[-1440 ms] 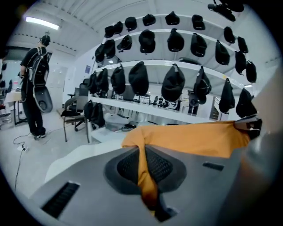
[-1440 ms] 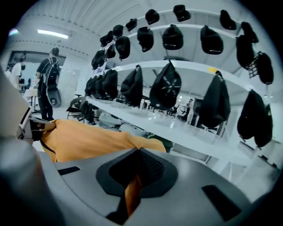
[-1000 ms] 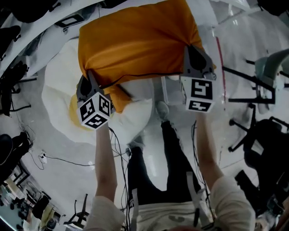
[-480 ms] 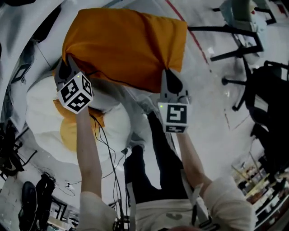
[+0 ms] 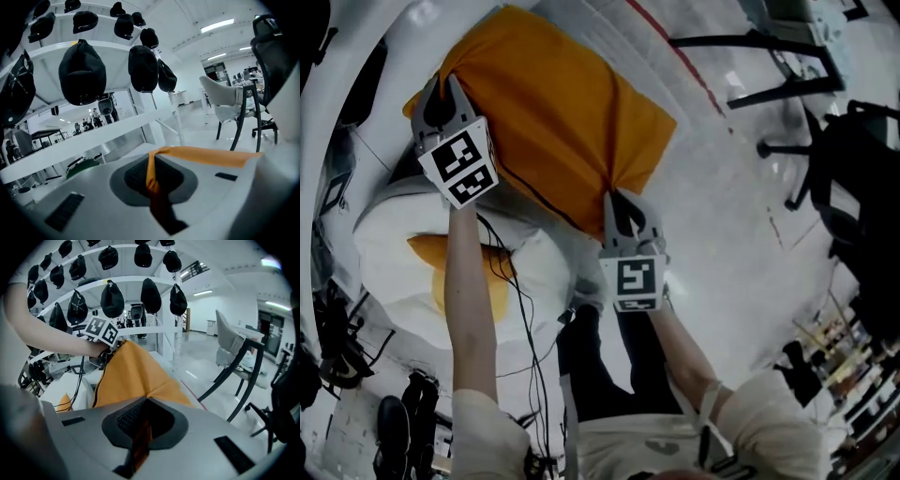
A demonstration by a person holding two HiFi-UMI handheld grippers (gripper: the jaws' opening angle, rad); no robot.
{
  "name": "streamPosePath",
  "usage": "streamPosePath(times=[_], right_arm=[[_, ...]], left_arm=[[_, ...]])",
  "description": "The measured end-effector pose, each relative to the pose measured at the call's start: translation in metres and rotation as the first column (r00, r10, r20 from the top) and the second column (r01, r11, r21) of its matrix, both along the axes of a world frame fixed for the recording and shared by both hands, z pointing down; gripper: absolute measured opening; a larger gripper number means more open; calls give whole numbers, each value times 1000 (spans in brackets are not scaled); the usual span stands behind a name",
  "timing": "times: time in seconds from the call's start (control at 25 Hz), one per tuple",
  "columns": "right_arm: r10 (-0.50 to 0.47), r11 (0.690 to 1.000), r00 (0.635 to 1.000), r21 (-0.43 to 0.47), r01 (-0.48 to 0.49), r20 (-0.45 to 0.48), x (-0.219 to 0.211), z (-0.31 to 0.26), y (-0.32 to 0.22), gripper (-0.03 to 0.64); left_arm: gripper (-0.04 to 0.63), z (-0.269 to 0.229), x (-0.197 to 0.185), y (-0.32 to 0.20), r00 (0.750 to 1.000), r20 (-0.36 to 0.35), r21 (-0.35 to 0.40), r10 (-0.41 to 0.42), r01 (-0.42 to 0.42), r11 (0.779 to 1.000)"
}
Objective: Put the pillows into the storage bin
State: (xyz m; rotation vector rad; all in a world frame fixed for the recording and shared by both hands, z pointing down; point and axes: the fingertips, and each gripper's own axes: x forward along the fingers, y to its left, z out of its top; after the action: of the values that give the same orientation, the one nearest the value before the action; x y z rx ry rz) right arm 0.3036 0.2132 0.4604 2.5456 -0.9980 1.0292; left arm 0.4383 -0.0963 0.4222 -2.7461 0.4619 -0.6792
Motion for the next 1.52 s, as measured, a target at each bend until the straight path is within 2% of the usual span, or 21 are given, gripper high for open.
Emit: streamPosePath(times=[0.08,0.32,0.44,0.48,0.52,0.56,0.6,0.64,0.72,0.8,0.88,1.0,1.16,1.24,1.36,1.44,1.52], right_arm=[[26,1000,1000,7,-26,-12,9,2,1,11],[11,999,1000,-53,-11,11,20,12,-1,11],[58,997,998,-57,-56,23,22,33,-3,12],[103,992,993,-83,-98,52,23,48,-1,12],[169,979,982,-126,-158,89,25,65,4,25],[237,961,963,-173,-214,125,29,82,9,67],[281,947,949,-204,-249,146,35,93,12,129],[297,941,945,-210,-265,140,43,97,14,239],[300,944,950,-172,-283,86,64,87,13,249],[311,947,948,-113,-302,72,80,75,9,249],[314,948,947,-77,-309,63,91,68,6,249],[295,955,954,-56,-293,45,101,61,0,249],[261,965,965,-35,-261,25,101,51,-14,249],[240,971,970,-21,-240,28,96,45,-22,249],[203,978,978,39,-205,41,91,31,-34,245],[96,984,995,144,-100,33,80,9,-53,235],[-67,960,998,273,62,10,59,-18,-82,235]], left_arm=[[18,-1,10,4,1000,-18,1,10,-10,1000],[18,-3,41,11,997,-51,25,54,-53,998],[23,6,56,16,993,-60,20,101,-100,995],[36,10,60,15,992,-71,-5,106,-107,994],[81,13,62,12,991,-98,-52,91,-97,994],[133,15,61,8,990,-133,-120,52,-69,990],[210,17,59,3,987,-163,-195,3,-35,980],[230,19,55,0,984,-173,-249,-34,-11,968],[230,28,46,4,989,-140,-268,-35,-3,963],[230,38,35,9,996,-90,-244,-4,-18,970],[230,46,22,9,998,-65,-251,-14,-3,968],[230,53,8,4,997,-51,-285,-57,41,958],[230,48,-4,1,997,-46,-261,-56,42,964],[230,37,-11,-1,996,-74,-233,-54,36,972],[230,10,-25,-4,986,-155,-211,-54,20,977],[230,-6,-41,-7,978,-195,-226,-77,32,974],[230,-17,-66,-16,968,-216,-233,-125,73,970]])
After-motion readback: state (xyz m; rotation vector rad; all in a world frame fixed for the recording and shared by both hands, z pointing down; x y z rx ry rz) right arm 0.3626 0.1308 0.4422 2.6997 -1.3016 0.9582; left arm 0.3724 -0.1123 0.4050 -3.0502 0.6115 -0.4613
